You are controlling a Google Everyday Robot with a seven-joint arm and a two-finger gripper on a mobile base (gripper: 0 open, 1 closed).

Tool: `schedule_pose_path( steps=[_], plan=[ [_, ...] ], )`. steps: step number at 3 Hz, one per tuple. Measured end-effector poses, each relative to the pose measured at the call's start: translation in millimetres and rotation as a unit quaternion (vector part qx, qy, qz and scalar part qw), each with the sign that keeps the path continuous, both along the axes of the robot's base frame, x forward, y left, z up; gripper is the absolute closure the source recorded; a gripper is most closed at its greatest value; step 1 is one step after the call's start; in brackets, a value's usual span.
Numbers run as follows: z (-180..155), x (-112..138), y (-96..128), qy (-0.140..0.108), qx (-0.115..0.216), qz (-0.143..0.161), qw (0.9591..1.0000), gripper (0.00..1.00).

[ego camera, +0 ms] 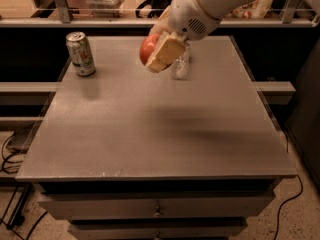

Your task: Move apple near 7up can

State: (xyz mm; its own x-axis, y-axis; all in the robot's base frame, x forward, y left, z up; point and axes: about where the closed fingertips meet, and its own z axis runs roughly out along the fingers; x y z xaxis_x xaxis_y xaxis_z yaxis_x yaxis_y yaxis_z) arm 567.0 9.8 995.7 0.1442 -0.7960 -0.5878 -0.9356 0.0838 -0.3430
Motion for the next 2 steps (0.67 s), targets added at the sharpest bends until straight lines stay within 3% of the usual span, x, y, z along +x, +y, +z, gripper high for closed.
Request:
schedule_pose_path(
  steps=[1, 2],
  plan=[
    [-22.1, 36.0, 67.6, 0.002, -0.009, 0.022, 0.9997, 1.0],
    [-22.5, 35.6, 71.6, 0.002, -0.01, 0.025, 0.9996, 1.0]
  ],
)
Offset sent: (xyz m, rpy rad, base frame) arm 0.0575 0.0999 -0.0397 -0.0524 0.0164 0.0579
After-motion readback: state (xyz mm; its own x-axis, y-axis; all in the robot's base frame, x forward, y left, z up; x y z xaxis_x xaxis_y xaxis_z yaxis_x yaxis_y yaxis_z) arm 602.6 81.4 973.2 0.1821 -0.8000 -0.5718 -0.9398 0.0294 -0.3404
